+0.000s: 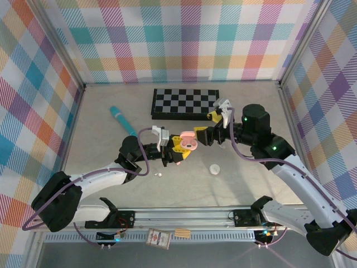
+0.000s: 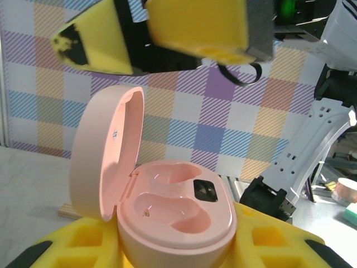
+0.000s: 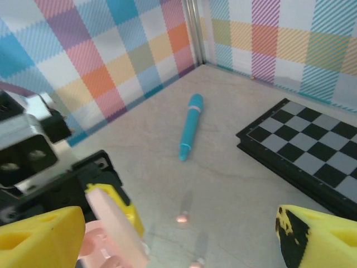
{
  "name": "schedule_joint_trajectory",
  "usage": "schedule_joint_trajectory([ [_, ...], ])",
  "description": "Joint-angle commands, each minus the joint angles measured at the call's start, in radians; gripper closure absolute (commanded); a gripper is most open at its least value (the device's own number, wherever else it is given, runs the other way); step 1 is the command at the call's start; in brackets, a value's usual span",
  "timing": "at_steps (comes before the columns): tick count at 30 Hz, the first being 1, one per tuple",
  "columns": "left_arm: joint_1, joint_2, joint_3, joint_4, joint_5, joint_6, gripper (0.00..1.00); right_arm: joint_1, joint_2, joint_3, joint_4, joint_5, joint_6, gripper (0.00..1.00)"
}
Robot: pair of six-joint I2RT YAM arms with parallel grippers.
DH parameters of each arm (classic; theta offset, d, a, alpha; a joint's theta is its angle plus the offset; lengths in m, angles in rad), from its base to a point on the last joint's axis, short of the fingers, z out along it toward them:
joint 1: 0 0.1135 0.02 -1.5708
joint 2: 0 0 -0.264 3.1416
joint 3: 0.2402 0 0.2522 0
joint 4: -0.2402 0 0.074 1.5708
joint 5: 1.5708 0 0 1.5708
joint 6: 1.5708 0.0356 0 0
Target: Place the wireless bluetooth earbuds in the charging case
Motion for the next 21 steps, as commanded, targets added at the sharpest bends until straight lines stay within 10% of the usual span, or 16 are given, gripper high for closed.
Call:
schedule_joint_trajectory([
  [1, 0.033, -0.044, -0.023, -0.022, -0.005, 0.043, 0.67, -0.035, -0.029, -0.004, 0.050, -0.048, 0.177, 0.12],
  [9, 0.069, -0.168, -0.060, -0.129, -0.024, 0.078, 0.67, -0.244, 0.120, -0.110, 0.063, -0.122, 0.525, 0.16],
  [21, 0.163, -0.325, -0.151, -0.177, -0.109, 0.068, 0.67, -0.100, 0.572, -0.132, 0.150, -0.251, 0.582, 0.24],
])
